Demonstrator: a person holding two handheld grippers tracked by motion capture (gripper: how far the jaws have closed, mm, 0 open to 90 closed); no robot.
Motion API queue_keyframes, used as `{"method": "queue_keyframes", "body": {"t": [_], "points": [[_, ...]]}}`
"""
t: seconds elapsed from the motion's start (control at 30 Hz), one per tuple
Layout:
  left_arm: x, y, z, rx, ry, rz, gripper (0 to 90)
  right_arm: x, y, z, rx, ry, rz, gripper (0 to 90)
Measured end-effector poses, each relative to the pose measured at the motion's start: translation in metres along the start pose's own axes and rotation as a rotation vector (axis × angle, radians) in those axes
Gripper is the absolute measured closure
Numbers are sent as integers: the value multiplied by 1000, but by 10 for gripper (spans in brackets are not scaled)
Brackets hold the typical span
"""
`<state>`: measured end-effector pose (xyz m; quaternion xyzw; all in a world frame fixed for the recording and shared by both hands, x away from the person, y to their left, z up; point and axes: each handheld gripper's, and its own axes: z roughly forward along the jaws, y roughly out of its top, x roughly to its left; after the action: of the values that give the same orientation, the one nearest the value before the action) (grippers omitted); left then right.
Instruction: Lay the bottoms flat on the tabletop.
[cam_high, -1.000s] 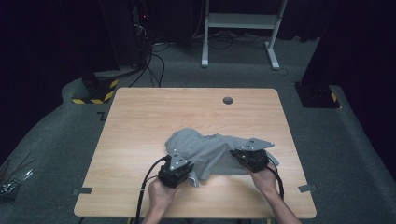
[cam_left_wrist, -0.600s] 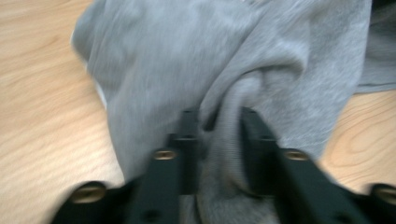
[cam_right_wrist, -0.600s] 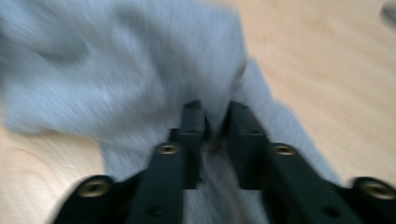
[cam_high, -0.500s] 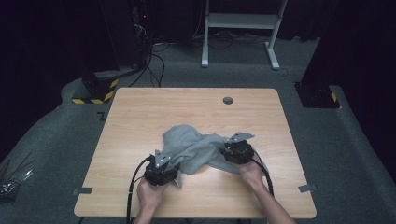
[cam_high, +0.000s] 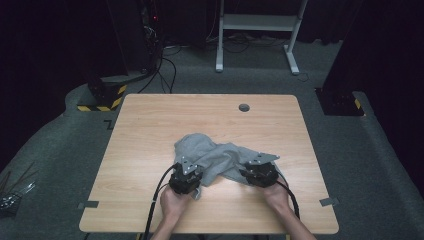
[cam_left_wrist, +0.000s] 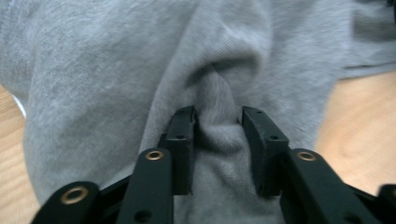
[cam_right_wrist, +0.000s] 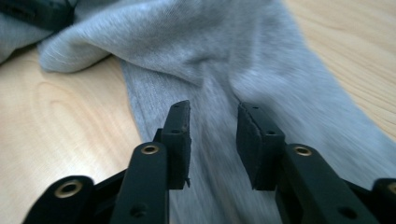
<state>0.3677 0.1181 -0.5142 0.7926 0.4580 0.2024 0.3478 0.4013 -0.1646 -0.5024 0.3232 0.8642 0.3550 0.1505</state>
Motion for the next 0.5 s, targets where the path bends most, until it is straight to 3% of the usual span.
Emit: {"method": "queue_keyframes", "body": {"t": [0.03,0.13,0.23,0.37,0.4,0.5], "points": [[0,0,0,0,0,0,678,0,0,0,0,0,0,646],[10,6,10,16,7,-16,663,-6,6,24,37,-19,13,639],[14,10,11,20,16,-34,610,-10,8,26,37,-28,37,638],[9,9,-9,-34,32,-34,491,-7,9,20,36,-35,36,615],[5,7,-23,-61,25,-23,458,-4,8,16,18,-28,25,613],[-1,2,-38,-72,14,-23,432,-1,9,12,3,-23,13,612]]}}
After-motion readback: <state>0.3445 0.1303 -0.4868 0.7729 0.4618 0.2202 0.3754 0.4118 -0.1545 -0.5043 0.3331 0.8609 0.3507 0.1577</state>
